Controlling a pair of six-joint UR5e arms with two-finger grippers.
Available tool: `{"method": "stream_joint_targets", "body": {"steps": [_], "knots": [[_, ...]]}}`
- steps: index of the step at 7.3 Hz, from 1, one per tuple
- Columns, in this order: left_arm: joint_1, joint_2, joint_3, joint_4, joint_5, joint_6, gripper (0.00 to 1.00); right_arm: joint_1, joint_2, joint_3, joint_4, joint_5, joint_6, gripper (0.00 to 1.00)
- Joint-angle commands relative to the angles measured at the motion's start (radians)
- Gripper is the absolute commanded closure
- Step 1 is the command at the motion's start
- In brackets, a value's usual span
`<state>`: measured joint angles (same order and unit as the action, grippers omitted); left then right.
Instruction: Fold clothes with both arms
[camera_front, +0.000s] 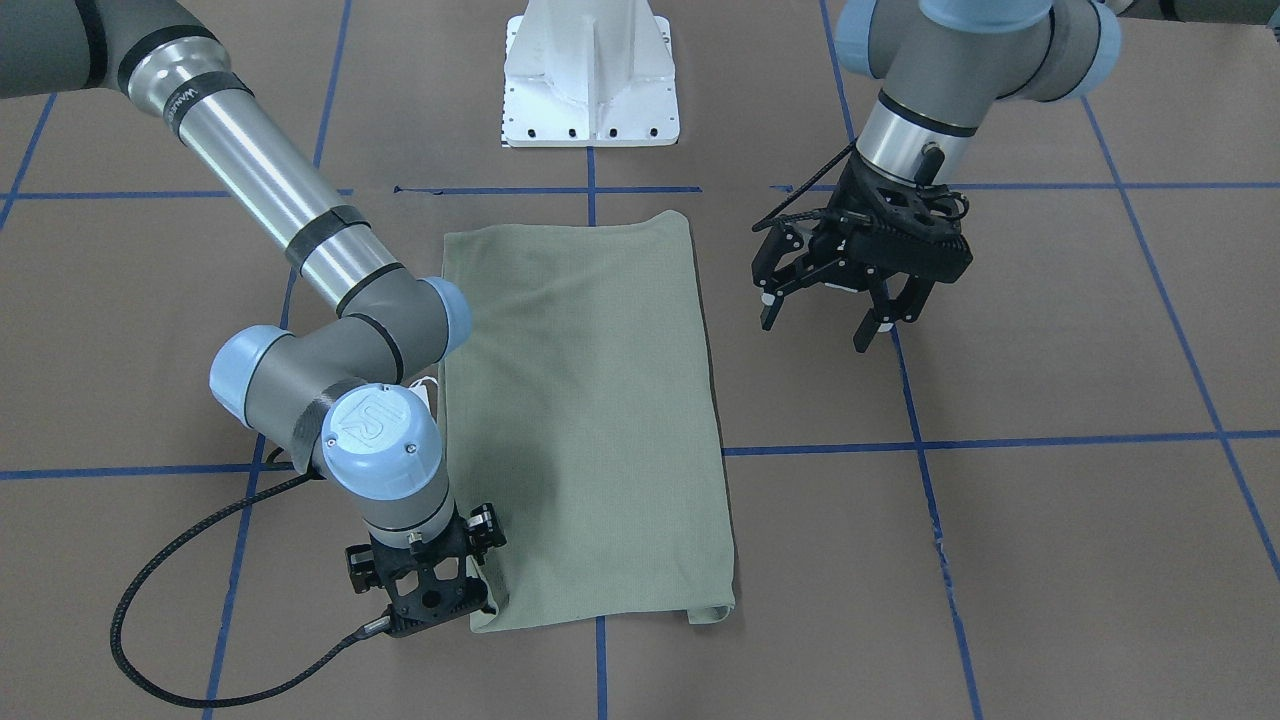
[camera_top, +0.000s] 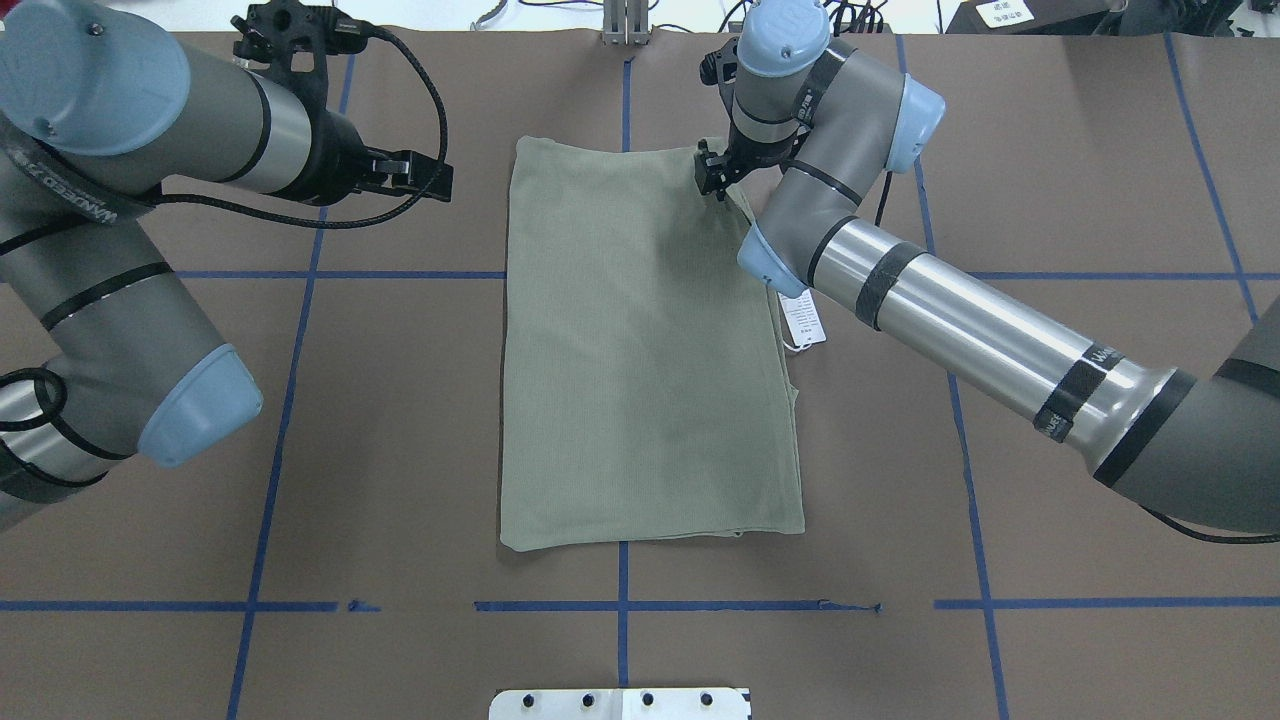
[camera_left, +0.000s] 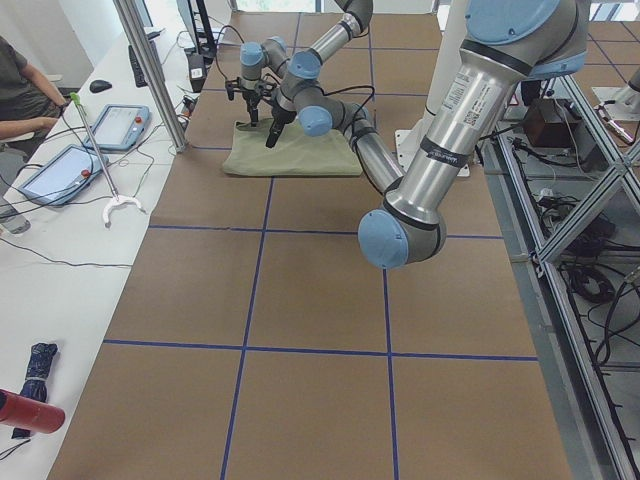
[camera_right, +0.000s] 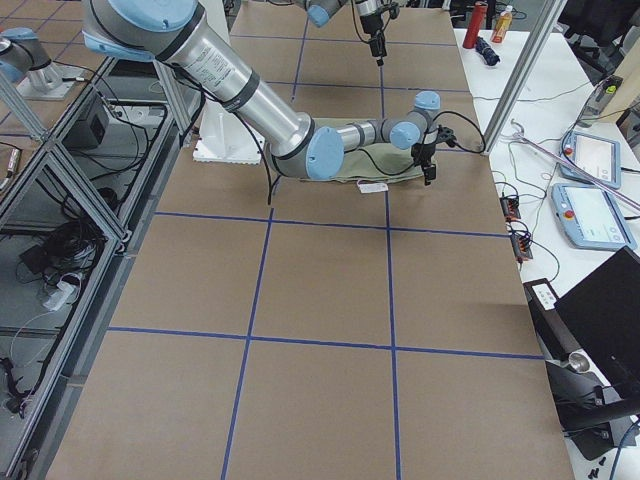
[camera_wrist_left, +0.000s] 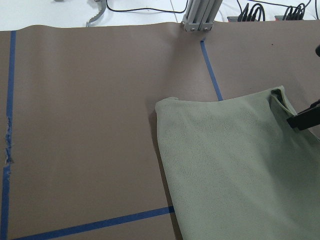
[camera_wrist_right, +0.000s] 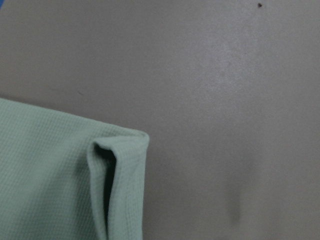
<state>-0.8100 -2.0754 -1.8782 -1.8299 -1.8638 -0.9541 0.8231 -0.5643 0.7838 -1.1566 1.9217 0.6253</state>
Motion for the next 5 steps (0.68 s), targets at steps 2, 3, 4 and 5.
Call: {"method": "stream_joint_targets", "body": {"steps": [2,3,4,5], "knots": [[0.0,0.0,0.001,0.0,0.0,0.0,0.0,0.028,-0.003,-0.003,0.0,0.008,-0.026,0.0],[0.0,0.0,0.002,0.0,-0.002,-0.002,0.0,0.03,0.0,0.005,0.0,0.013,-0.024,0.0],[0.0,-0.005,0.002,0.003,-0.003,-0.011,0.0,0.03,-0.005,0.041,-0.002,0.017,-0.018,0.0],[0.0,0.007,0.002,0.003,-0.077,-0.015,0.0,0.033,-0.043,0.131,-0.021,0.058,-0.01,0.0]]}}
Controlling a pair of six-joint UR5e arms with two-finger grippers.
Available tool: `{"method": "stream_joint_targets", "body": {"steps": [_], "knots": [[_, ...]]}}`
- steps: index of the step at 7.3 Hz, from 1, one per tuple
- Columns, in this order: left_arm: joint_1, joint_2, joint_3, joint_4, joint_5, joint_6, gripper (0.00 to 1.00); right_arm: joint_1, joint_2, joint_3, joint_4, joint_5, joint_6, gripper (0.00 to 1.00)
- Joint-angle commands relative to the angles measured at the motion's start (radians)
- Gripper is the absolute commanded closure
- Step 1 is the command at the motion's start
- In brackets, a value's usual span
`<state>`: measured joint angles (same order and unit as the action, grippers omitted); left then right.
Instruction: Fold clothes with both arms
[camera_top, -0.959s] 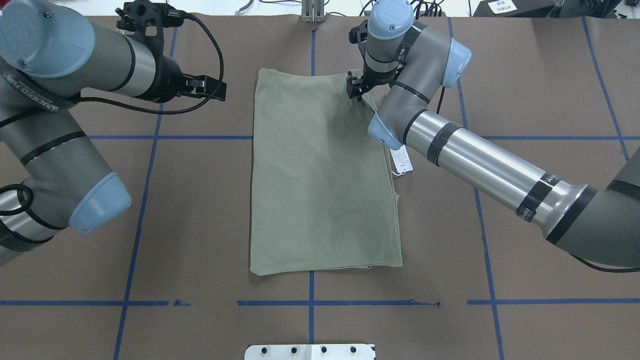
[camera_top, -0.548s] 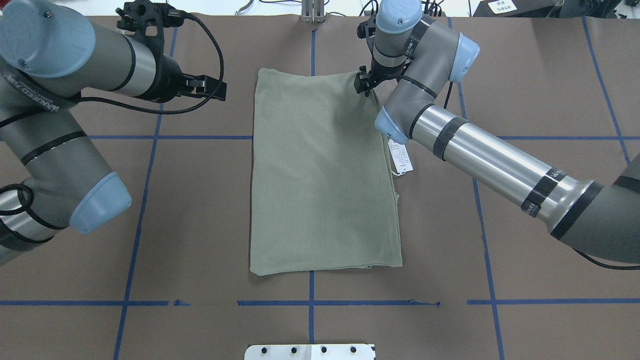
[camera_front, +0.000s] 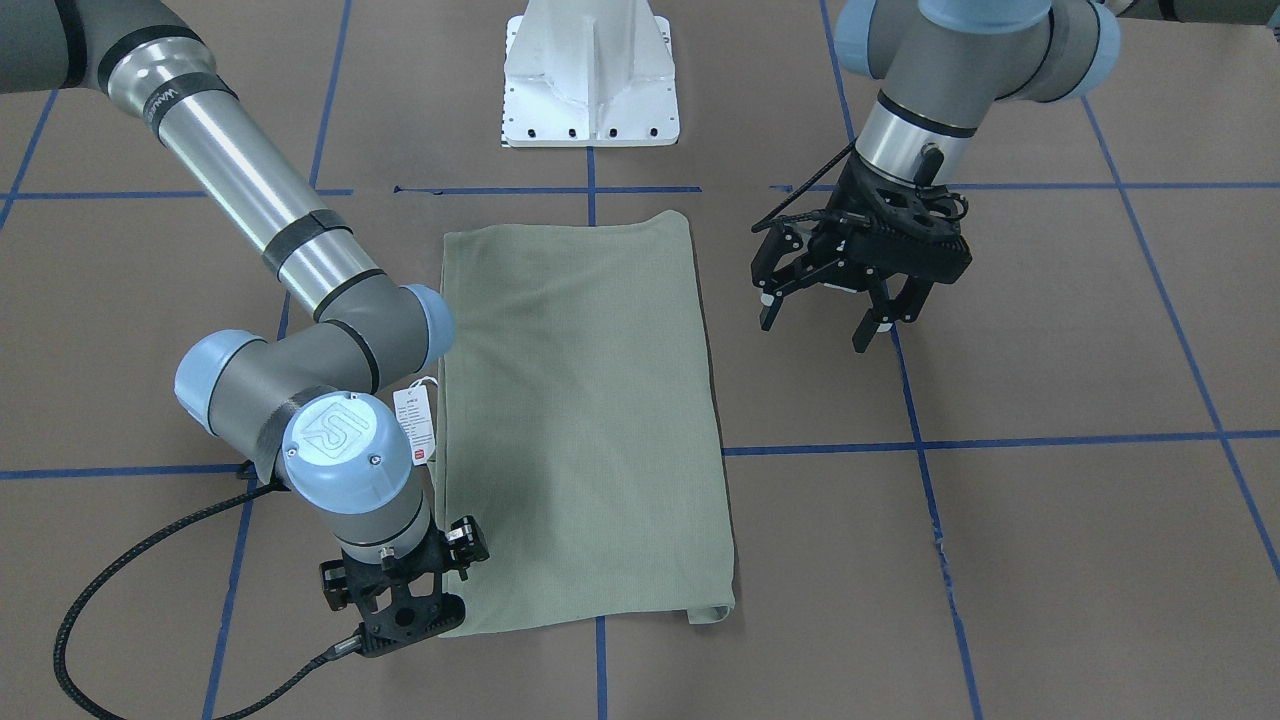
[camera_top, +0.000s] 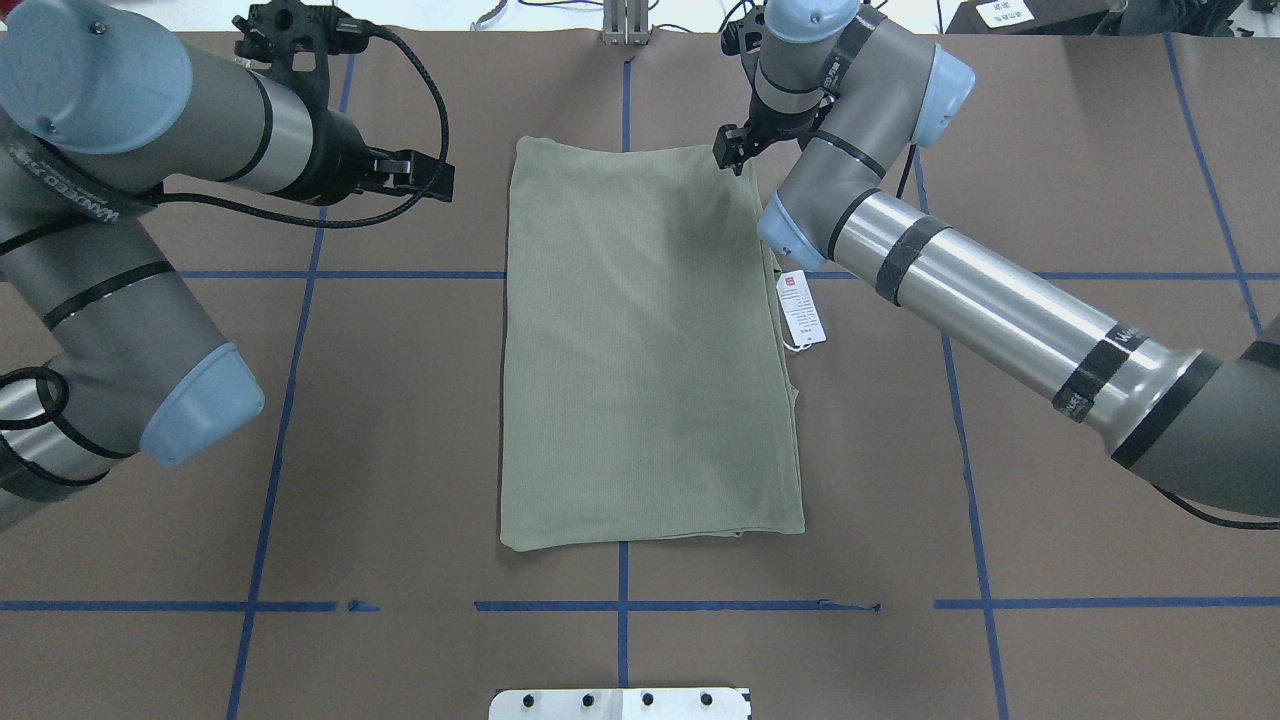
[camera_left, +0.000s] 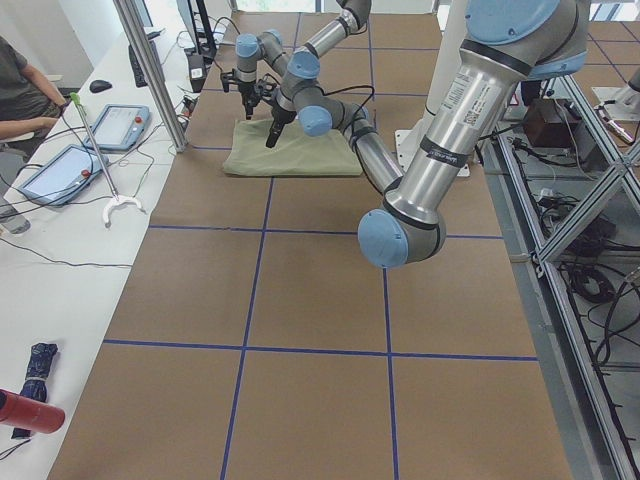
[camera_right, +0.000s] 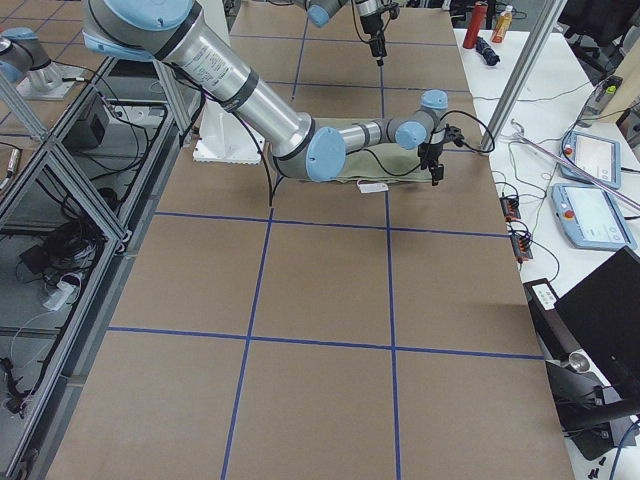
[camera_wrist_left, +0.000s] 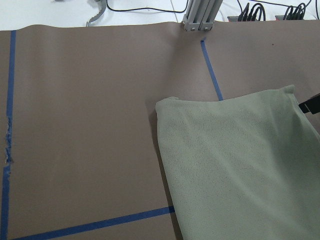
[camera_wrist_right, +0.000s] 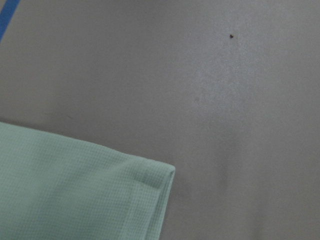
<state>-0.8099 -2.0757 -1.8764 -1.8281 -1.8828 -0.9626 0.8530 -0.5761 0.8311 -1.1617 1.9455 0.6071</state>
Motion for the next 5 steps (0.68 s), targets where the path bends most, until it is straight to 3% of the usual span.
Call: {"method": "stream_joint_targets", "body": {"steps": [1,3,4,5], "knots": [[0.002,0.017,-0.001,0.0,-0.099,-0.075,0.0,0.0,-0.086,0.22,-0.103,0.042,0.016,0.0],[0.027,0.069,-0.013,-0.055,-0.146,-0.283,0.0,-0.005,-0.192,0.502,-0.304,0.131,0.046,0.0],[0.09,0.087,-0.01,-0.125,-0.131,-0.401,0.0,-0.029,-0.259,0.631,-0.334,0.15,0.122,0.0],[0.153,0.098,-0.013,-0.137,-0.057,-0.554,0.0,-0.058,-0.343,0.754,-0.338,0.15,0.176,0.0]]}}
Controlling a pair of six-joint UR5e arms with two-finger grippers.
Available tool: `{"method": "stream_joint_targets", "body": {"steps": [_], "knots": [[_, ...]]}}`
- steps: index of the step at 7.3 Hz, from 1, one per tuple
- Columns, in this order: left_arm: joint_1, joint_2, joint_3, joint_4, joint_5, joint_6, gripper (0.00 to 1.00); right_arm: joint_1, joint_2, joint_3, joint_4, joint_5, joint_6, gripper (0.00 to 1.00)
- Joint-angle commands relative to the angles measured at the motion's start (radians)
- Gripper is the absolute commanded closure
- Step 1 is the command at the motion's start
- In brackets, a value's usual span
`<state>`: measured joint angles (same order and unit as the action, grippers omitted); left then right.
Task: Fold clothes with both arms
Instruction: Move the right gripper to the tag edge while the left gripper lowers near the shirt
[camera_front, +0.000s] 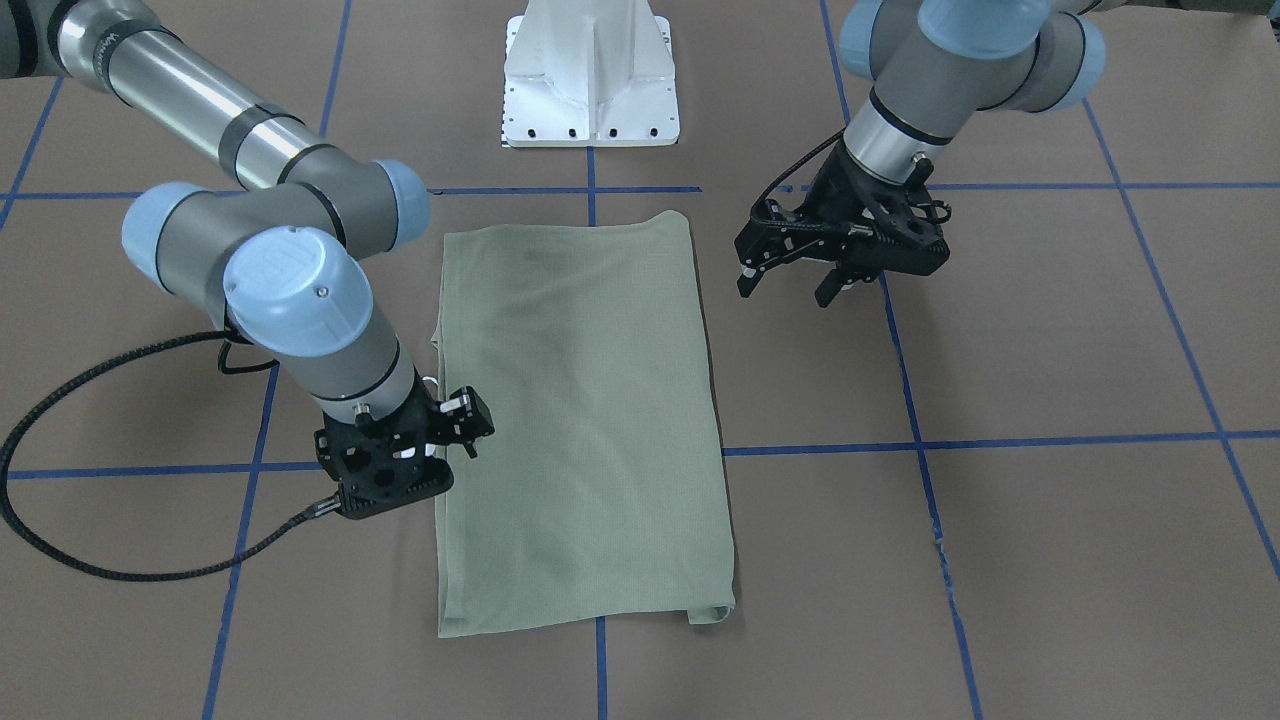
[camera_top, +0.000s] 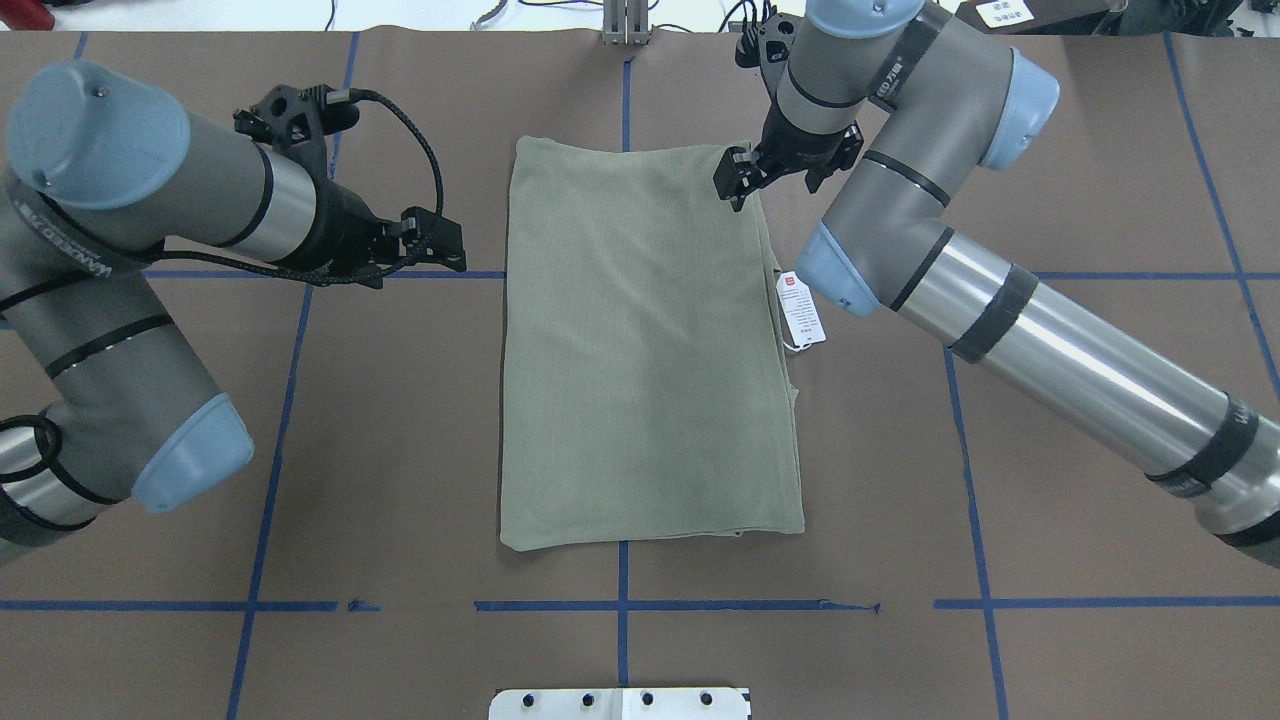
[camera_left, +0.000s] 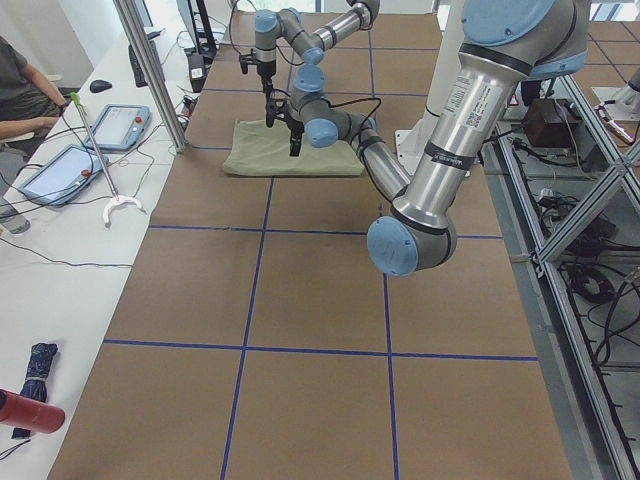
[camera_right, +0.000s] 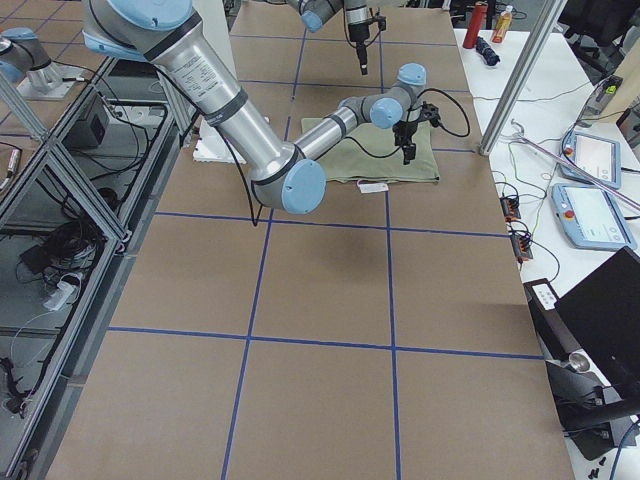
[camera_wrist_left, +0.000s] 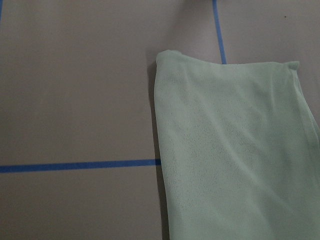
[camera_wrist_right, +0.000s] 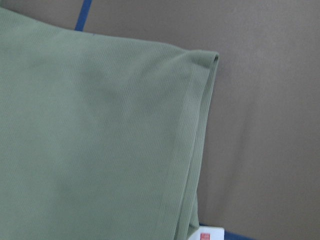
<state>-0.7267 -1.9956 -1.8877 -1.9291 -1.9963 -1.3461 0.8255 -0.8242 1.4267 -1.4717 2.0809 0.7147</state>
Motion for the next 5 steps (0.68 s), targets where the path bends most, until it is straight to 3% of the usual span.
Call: {"method": "stream_joint_targets", "body": {"steps": [1,3,5], "knots": [[0.166,0.023,0.001,-0.027,0.159,-0.256,0.0,-0.045,-0.154,0.251,-0.044,0.018,0.09,0.0],[0.298,0.017,0.01,0.048,0.234,-0.37,0.0,-0.091,-0.193,0.386,-0.143,0.011,0.179,0.0],[0.378,-0.025,0.013,0.175,0.252,-0.404,0.0,-0.12,-0.23,0.449,-0.148,0.007,0.225,0.0]]}}
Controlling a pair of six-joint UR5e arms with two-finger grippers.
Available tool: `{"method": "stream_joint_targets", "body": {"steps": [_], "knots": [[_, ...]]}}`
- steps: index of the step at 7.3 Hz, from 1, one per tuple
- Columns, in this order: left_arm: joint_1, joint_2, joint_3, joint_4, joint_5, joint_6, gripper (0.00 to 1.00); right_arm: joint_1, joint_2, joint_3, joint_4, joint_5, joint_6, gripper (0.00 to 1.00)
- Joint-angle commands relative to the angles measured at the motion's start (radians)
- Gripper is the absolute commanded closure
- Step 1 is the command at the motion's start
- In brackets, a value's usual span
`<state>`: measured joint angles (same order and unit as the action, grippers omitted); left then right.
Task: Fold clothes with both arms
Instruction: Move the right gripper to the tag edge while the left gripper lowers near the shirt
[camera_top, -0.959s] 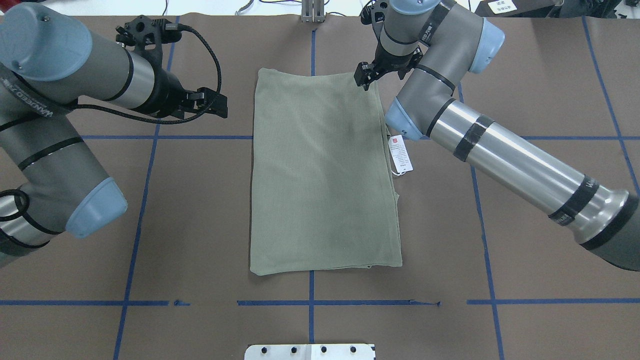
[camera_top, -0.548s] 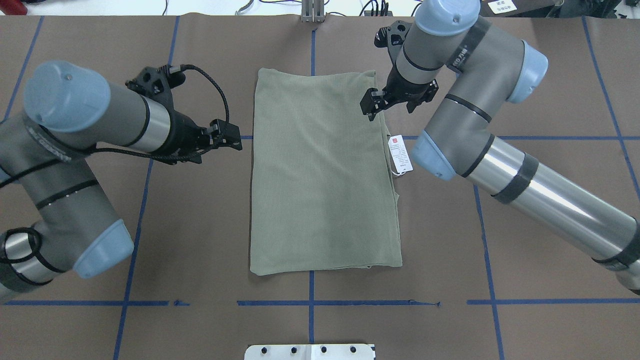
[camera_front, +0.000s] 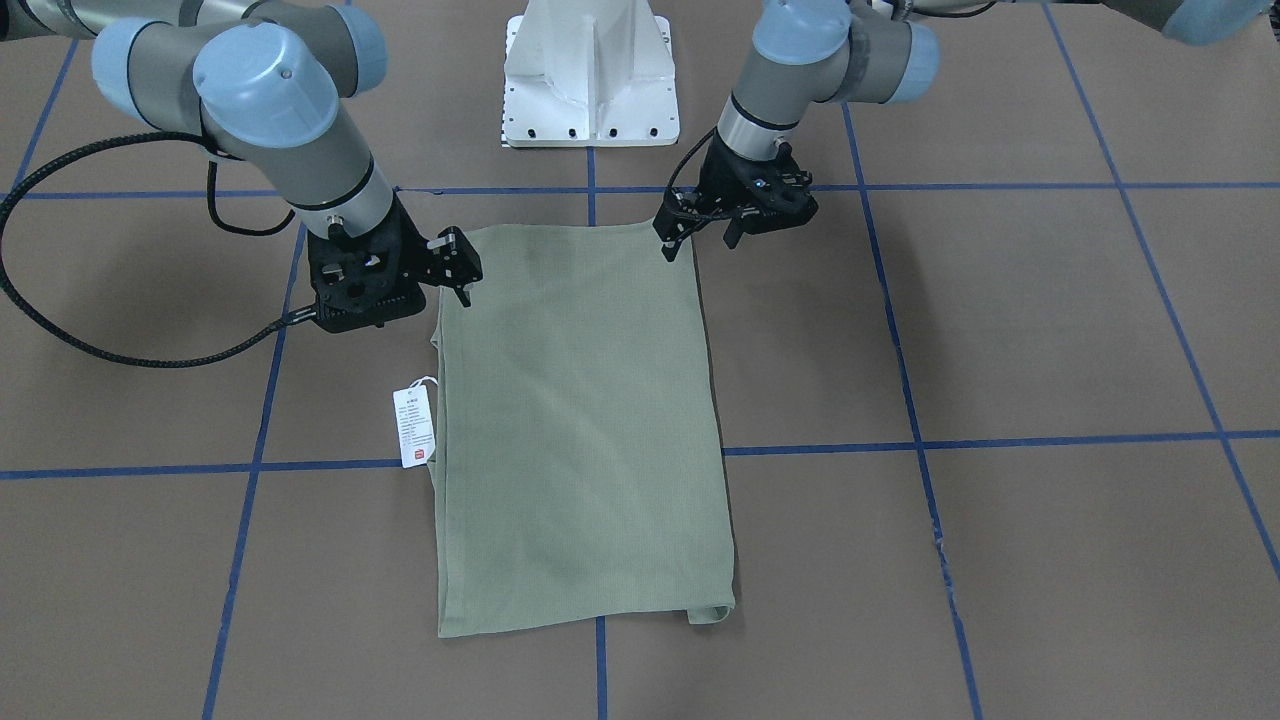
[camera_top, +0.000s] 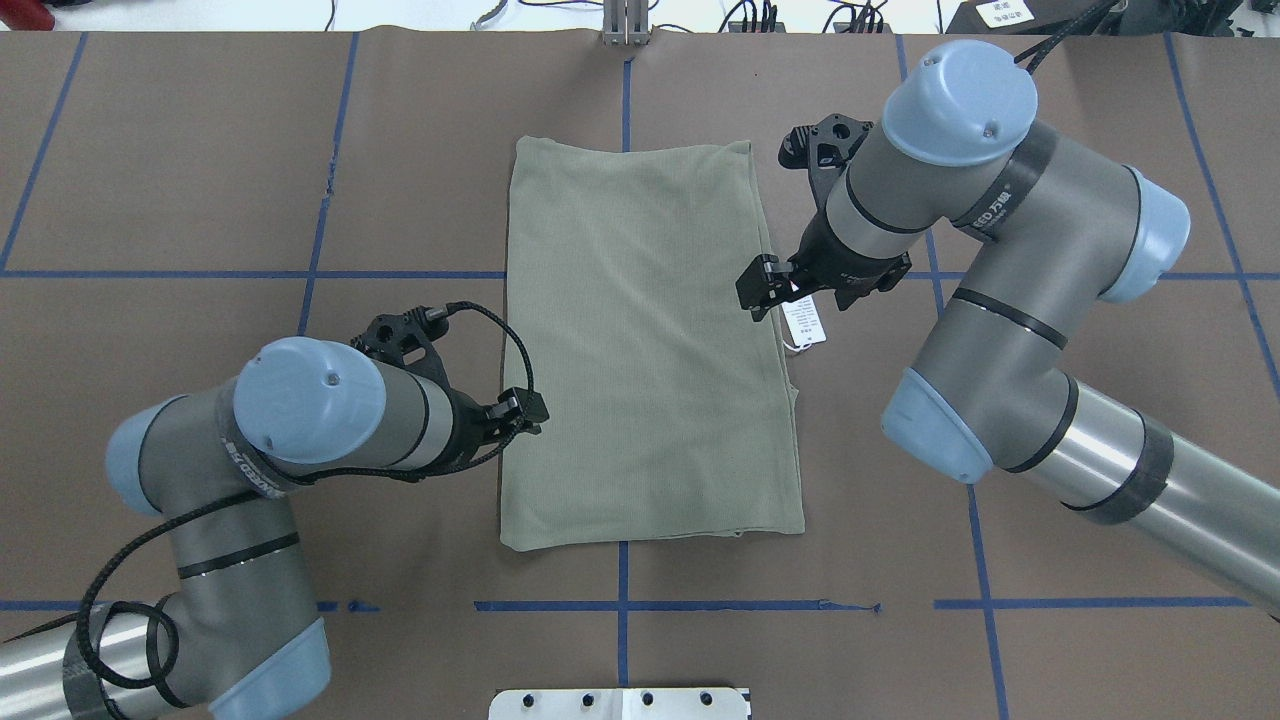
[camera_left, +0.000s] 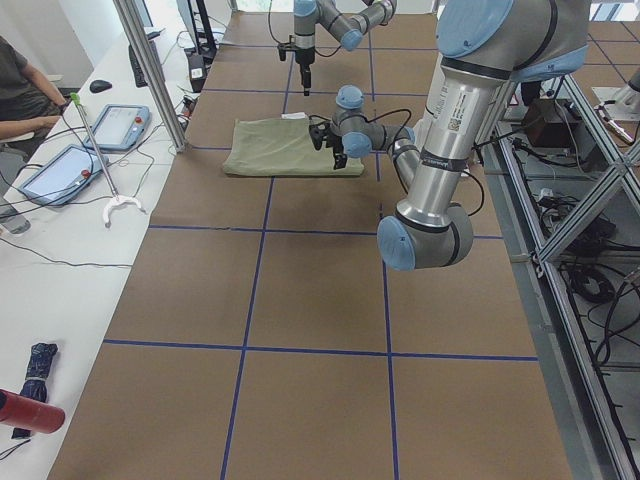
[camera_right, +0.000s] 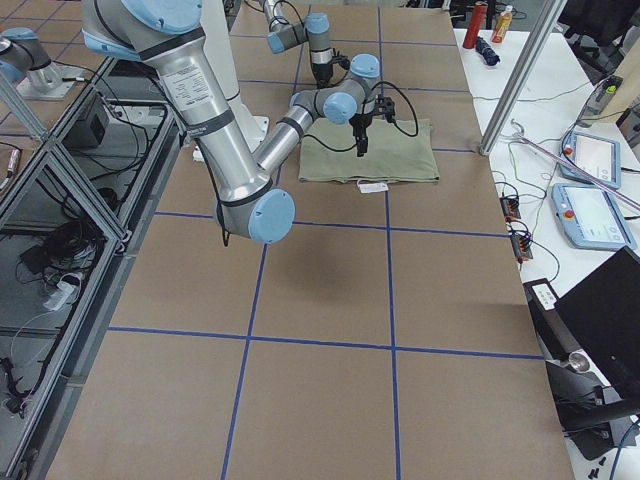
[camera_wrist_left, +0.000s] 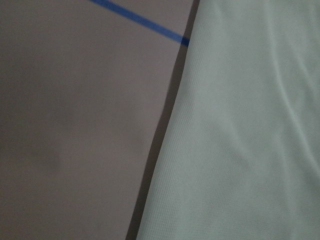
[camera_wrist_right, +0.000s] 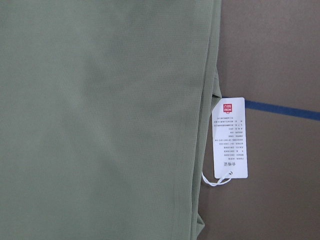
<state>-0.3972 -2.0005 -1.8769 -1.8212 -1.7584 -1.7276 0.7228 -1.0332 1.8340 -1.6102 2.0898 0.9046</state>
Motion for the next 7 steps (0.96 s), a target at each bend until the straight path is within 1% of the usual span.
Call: {"method": "stream_joint_targets", "body": {"steps": [1,4,6,7], "knots": [[0.076,-0.021,0.007,0.069,0.057,-0.023,0.0,-0.032,-0.021,0.039,-0.01,-0.005,0.046,0.0],[0.092,-0.041,0.062,0.071,0.066,-0.023,0.02,-0.043,-0.022,0.031,-0.01,-0.01,0.046,0.0],[0.095,-0.052,0.064,0.091,0.066,-0.023,0.14,-0.049,-0.031,0.028,-0.01,-0.011,0.046,0.0],[0.101,-0.054,0.068,0.091,0.065,-0.023,0.18,-0.049,-0.031,0.028,-0.008,-0.011,0.045,0.0]]}}
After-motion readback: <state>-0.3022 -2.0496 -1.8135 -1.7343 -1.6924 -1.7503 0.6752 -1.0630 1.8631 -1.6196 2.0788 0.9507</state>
